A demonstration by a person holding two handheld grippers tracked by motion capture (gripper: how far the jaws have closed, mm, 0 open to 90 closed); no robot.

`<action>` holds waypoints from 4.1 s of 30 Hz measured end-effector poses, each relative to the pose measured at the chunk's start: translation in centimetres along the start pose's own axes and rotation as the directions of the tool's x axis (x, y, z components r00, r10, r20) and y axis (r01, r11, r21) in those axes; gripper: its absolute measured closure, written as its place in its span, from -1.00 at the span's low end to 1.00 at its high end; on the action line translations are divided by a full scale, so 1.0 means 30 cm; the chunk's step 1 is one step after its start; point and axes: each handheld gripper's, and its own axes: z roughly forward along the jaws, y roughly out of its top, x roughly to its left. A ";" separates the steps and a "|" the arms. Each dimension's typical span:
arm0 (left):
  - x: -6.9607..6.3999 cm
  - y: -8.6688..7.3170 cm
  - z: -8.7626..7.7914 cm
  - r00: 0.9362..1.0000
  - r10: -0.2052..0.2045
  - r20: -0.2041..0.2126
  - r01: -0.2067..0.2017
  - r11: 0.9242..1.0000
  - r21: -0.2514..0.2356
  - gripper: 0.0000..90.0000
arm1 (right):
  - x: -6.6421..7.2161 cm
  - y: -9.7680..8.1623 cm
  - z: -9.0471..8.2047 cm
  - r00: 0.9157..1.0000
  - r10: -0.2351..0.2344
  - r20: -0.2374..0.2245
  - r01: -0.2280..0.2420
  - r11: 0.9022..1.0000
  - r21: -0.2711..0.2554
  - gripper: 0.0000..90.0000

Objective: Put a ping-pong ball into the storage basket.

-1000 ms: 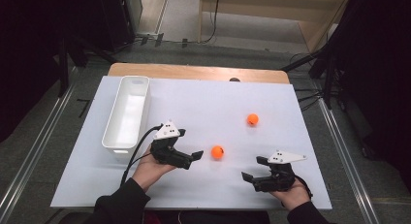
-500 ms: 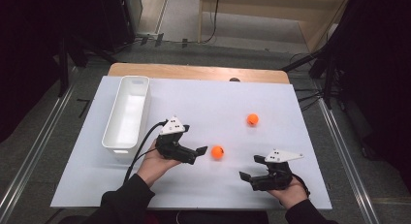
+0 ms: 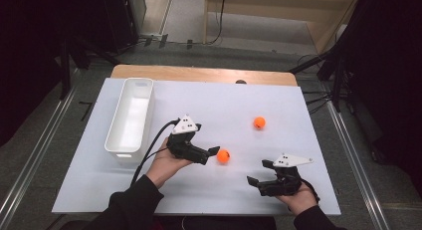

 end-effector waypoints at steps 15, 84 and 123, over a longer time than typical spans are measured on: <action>-0.005 0.030 0.067 1.000 0.004 0.016 -0.004 1.000 -0.001 -1.00 | 0.002 0.002 0.007 1.000 -0.001 -0.008 0.001 1.000 0.007 -0.72; -0.048 -0.017 0.193 0.998 0.003 0.057 -0.002 1.000 -0.017 -1.00 | 0.007 0.011 0.005 1.000 -0.017 -0.009 0.017 1.000 0.004 -0.72; -0.049 -0.124 0.251 0.998 -0.009 0.067 0.002 0.995 0.104 -1.00 | 0.009 0.011 0.010 1.000 -0.025 -0.019 0.025 0.999 0.020 -0.72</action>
